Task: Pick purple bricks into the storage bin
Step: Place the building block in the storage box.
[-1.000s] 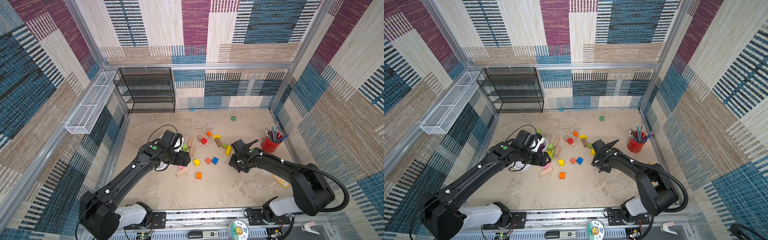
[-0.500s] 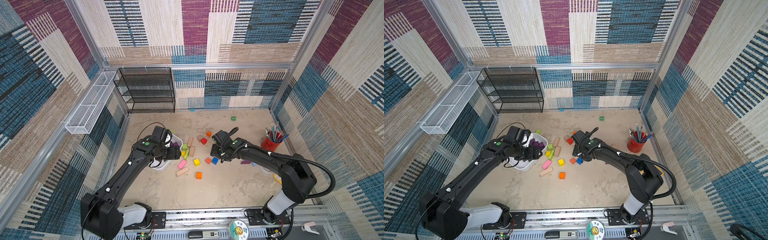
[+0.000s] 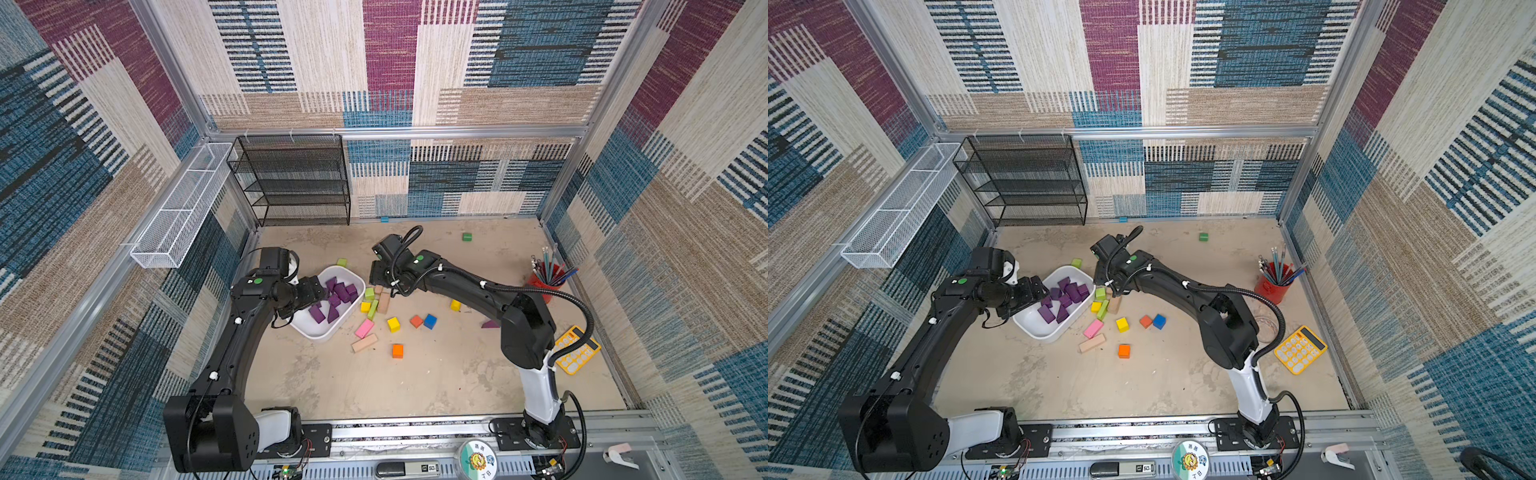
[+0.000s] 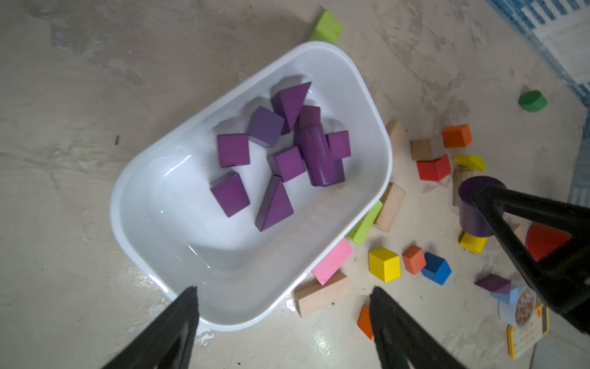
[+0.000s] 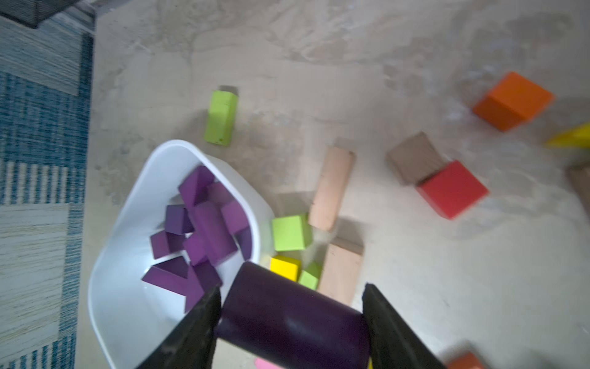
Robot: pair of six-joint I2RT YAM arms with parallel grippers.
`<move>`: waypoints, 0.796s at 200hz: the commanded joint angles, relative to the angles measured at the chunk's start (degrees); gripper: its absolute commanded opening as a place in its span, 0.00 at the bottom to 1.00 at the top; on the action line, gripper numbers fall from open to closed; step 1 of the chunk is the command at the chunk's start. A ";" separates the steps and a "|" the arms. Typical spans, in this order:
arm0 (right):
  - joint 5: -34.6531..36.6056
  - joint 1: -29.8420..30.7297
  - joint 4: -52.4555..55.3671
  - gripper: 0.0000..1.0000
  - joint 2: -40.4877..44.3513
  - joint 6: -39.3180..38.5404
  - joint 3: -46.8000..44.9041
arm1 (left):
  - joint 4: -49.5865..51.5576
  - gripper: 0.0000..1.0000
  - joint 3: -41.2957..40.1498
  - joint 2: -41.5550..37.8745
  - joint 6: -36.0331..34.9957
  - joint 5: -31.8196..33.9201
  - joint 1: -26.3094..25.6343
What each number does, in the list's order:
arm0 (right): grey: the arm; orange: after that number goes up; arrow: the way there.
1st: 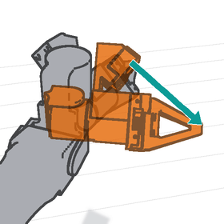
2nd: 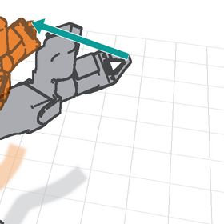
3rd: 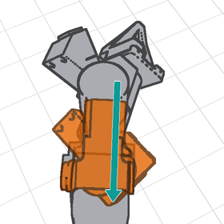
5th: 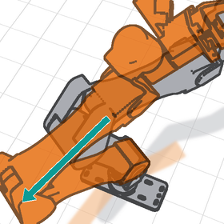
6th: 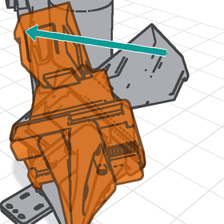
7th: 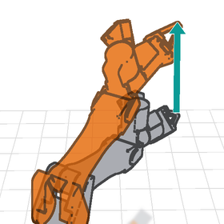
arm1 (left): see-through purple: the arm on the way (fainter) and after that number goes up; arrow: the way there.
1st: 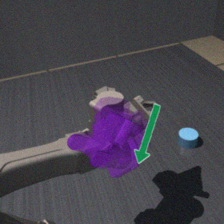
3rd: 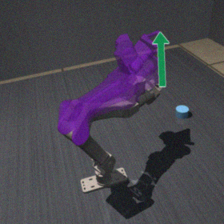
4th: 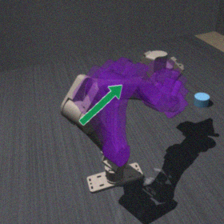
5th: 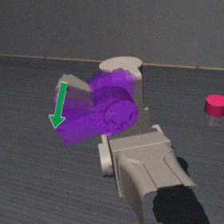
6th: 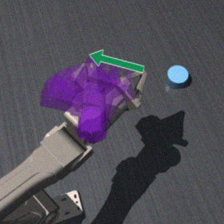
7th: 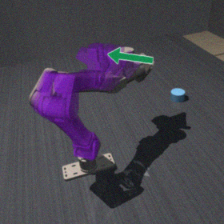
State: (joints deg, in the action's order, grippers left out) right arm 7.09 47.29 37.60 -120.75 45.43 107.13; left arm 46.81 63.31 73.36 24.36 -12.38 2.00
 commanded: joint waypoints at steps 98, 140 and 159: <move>-0.87 5.22 4.36 0.67 -23.10 -4.74 30.12 | -0.22 0.84 0.15 0.90 2.71 -2.64 6.44; -1.16 5.71 4.41 0.72 -24.09 -5.25 28.97 | -0.30 0.84 0.06 1.16 2.80 -2.99 6.56; -1.16 5.75 4.79 0.79 -23.47 -5.87 30.12 | -0.31 0.84 0.15 1.17 2.88 -3.09 6.61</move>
State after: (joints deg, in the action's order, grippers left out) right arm 6.42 52.86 42.28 -144.68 40.56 136.14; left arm 46.87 63.31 74.43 26.98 -14.41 8.51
